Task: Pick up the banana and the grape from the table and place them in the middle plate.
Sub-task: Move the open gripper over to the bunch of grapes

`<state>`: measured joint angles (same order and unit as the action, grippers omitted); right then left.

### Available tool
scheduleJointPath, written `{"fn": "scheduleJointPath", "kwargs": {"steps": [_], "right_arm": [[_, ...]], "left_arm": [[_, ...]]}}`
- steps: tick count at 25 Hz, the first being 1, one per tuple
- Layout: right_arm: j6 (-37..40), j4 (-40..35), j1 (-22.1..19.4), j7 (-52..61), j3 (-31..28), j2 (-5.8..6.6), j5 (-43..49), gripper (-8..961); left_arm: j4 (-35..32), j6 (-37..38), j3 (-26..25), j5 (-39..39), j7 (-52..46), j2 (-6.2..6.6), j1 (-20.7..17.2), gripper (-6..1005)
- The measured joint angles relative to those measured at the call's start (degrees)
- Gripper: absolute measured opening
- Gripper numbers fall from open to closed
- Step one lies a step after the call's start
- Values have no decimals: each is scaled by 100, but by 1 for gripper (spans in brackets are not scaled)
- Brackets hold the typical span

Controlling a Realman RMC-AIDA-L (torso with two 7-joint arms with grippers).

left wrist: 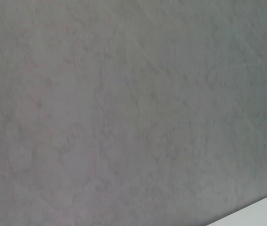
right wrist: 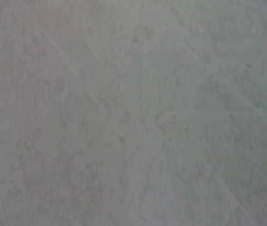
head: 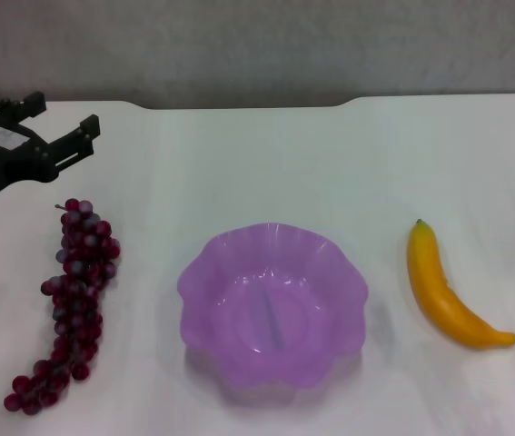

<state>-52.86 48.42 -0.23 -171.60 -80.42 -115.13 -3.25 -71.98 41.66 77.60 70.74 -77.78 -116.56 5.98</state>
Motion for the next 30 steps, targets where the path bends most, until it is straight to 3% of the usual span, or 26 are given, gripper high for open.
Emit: {"fn": "scheduleJointPath", "kwargs": {"steps": [16, 22, 25, 30], "right_arm": [[-5, 0, -4, 11, 2, 0, 0, 841], [-5, 0, -4, 11, 9, 0, 2, 840], [-5, 0, -4, 10, 9, 0, 8, 840], [-5, 0, -4, 5, 9, 0, 9, 840]], "left_arm": [[-91, 10, -2, -67, -9, 2, -57, 805], [-505, -32, -2, 68, -434, 5, -217, 805], [-846, -114, 1, 369, -793, 2, -316, 803], [-1637, -369, 15, 1900, -2368, -13, -368, 801]]}}
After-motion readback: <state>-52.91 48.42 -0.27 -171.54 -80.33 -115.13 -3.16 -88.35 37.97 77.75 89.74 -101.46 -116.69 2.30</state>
